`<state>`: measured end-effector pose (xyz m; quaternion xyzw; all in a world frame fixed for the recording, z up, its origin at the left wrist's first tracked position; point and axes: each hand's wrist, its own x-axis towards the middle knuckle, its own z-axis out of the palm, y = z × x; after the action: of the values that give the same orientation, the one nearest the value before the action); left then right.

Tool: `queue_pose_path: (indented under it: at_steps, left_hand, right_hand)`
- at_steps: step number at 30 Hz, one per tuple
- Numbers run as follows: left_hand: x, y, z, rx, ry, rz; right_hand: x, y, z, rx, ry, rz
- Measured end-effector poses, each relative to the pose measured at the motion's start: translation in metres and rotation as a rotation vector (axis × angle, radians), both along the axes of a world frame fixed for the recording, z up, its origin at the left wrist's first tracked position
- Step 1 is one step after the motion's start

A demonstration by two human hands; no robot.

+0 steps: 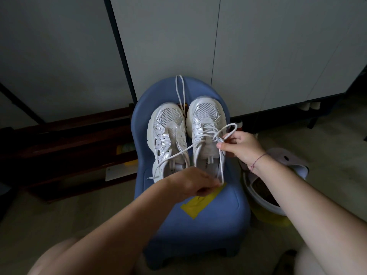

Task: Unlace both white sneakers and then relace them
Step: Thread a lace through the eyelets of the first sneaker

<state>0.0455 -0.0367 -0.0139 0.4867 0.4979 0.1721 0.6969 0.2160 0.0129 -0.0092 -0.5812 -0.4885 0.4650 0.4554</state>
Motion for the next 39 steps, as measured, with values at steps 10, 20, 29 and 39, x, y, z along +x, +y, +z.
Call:
queue_pose_path:
  at_steps: [10,20,29,39]
  left_hand:
    - [0.025,0.017,0.002,-0.089,-0.286,0.327]
    - [0.017,0.014,0.003,-0.084,-0.099,0.124]
    - [0.018,0.018,0.009,-0.161,-0.292,0.215]
    - [0.017,0.011,0.007,0.049,0.052,-0.036]
  right_hand:
    - [-0.004,0.0,-0.003,-0.005,0.058,-0.021]
    - [-0.003,0.002,-0.004,-0.009,0.024,0.006]
    - [-0.005,0.003,-0.005,-0.001,0.018,0.015]
    - [-0.009,0.001,0.0,-0.015,0.007,0.009]
